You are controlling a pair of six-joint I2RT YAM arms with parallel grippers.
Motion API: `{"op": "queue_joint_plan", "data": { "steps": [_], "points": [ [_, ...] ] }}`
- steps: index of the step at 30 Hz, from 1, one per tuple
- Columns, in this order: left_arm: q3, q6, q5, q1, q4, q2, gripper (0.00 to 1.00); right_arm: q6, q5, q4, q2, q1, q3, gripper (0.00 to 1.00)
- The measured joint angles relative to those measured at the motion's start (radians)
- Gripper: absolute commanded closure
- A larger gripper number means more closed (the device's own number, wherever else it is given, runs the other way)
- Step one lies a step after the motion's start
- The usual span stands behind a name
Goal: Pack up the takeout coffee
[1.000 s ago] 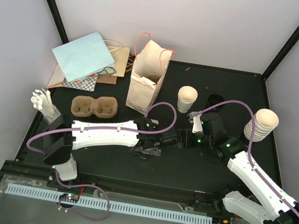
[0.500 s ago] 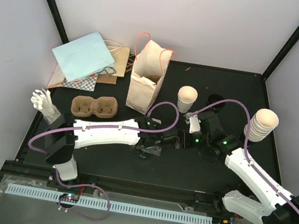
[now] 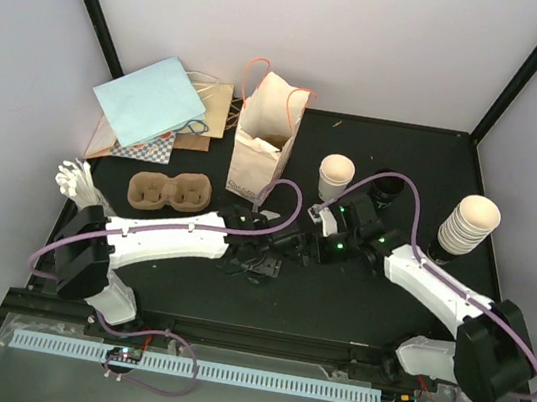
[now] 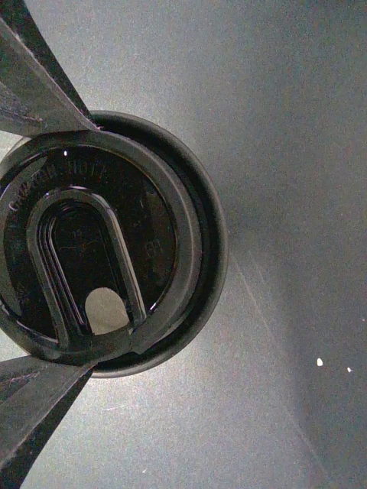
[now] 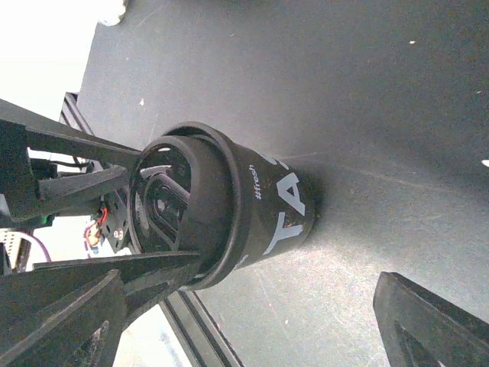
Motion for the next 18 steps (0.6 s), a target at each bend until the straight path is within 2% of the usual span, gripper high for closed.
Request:
{"op": "queue_joint_plan", "data": {
  "steps": [6, 18],
  "points": [
    [-0.032, 0.037, 0.025, 0.021, 0.037, -0.024, 0.31, 0.003, -0.05, 0.029, 0.084, 0.0, 0.013, 0.11],
    [-0.069, 0.104, 0.071, 0.039, 0.129, -0.034, 0.31, 0.011, -0.117, 0.109, 0.251, -0.003, 0.142, 0.18]
  ]
}}
